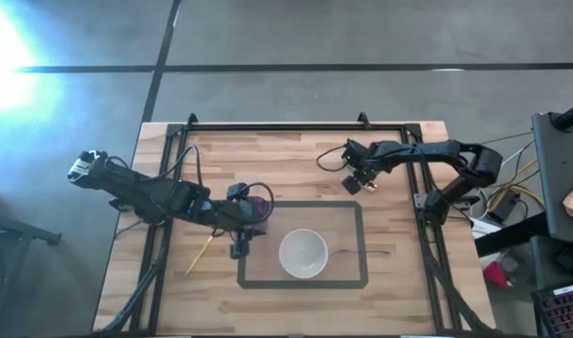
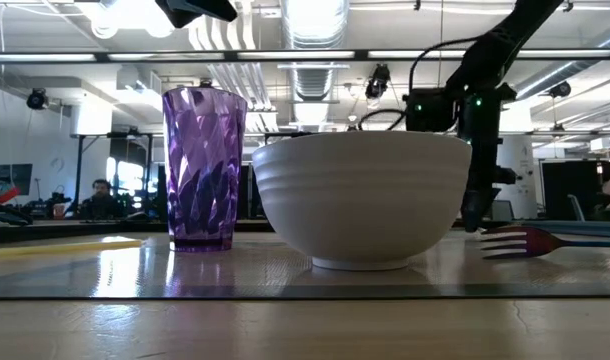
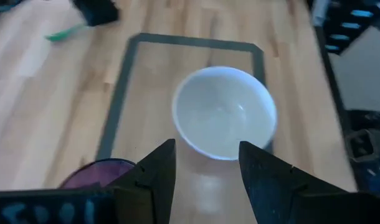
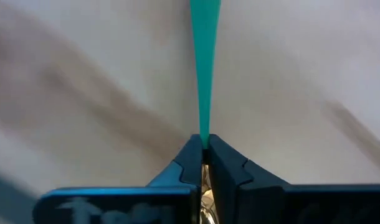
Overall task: Pick & Place Utensil
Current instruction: Put the green spoon into the white bowl on the transparent mat
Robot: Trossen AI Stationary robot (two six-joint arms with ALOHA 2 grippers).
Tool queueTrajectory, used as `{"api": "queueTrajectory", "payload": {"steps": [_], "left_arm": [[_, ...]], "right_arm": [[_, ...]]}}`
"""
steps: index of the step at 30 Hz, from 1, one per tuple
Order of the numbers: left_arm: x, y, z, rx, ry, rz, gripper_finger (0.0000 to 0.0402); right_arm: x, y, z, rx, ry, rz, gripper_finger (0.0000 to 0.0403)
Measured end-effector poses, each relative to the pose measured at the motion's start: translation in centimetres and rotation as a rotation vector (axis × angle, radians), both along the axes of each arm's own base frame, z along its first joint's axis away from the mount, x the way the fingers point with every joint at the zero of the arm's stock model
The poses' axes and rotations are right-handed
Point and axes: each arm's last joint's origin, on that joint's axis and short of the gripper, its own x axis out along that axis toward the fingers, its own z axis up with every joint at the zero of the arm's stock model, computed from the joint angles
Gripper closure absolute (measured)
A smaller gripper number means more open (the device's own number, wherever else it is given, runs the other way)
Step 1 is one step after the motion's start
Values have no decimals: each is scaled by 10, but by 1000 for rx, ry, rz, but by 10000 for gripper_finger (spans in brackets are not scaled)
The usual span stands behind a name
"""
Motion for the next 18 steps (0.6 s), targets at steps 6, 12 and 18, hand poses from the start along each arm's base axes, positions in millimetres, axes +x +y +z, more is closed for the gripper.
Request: {"api": "queueTrajectory", "payload": {"steps": [6, 12, 18], "left_arm": [[0, 3, 1, 62, -27, 90, 235], [3, 5, 4, 89, -78, 123, 235], [7, 12, 6, 131, -94, 122, 235]], "right_arm": [[7, 25, 18, -28, -70, 100, 392], [10, 57, 44, -93, -182, 165, 392], [5, 88, 69, -202, -289, 213, 392]]}}
